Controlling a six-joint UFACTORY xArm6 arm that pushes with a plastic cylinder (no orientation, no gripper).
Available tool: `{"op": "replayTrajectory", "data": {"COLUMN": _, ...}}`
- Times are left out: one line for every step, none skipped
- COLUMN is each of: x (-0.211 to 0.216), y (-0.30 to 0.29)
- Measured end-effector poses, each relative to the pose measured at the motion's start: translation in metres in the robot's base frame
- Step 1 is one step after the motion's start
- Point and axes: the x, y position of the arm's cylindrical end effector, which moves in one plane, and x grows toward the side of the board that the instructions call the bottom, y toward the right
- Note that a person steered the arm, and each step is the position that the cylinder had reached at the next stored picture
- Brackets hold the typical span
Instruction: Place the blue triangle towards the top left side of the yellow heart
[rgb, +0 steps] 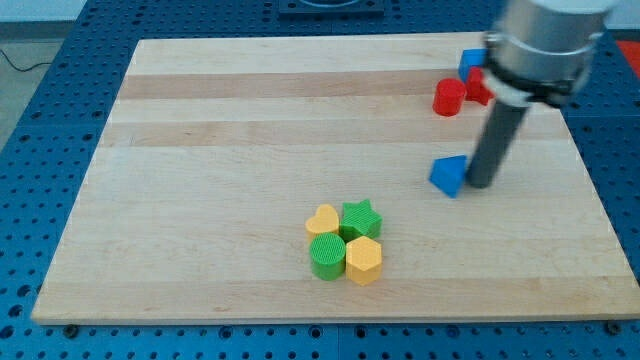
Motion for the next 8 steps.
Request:
{"op": "replayTrajectory", "data": {"x": -0.001, "y": -0.08}}
{"op": "replayTrajectory", "data": {"x": -0.002, "y": -0.143}}
{"op": "replayTrajectory", "data": {"x": -0.003, "y": -0.182}}
{"op": "replayTrajectory", "data": {"x": -0.01, "y": -0.153}}
{"op": "replayTrajectory", "data": {"x": -0.046, "y": -0.134}}
{"op": "replayTrajectory", "data": {"x": -0.062, "y": -0.15}}
{"op": "replayTrajectory", "data": {"x": -0.046, "y": -0.19}}
{"op": "replayTrajectory", "data": {"x": -0.017, "y": -0.22}}
